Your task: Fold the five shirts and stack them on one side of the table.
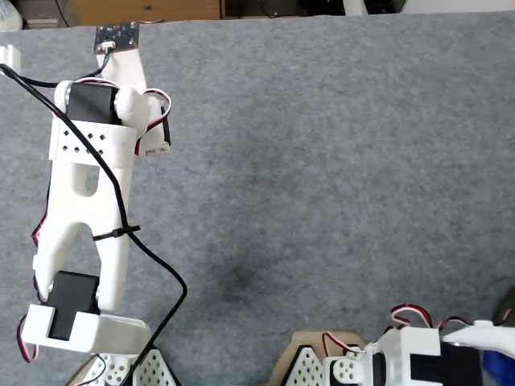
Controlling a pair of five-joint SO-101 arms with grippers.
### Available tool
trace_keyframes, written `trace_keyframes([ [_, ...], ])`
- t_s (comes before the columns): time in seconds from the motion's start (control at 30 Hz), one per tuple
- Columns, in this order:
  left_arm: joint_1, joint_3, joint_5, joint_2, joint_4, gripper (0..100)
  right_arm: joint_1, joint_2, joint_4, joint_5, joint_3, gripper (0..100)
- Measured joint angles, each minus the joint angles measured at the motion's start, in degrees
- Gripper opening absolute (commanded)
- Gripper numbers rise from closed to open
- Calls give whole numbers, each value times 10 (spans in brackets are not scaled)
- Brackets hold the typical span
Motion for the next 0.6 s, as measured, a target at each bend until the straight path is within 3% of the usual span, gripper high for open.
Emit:
trace_keyframes([
  [0.13,0,0,0,0,1,19,-41,-34,50,-3,0,334],
  [0.3,0,0,0,0,1,19,-142,-77,171,-51,0,106],
  [0.4,0,0,0,-3,1,19,-265,-96,273,-105,3,3],
  [0.5,0,0,-23,-38,1,19,-429,-98,345,-172,32,5],
  [0.6,0,9,-34,-110,1,19,-606,-98,350,-273,76,5],
])
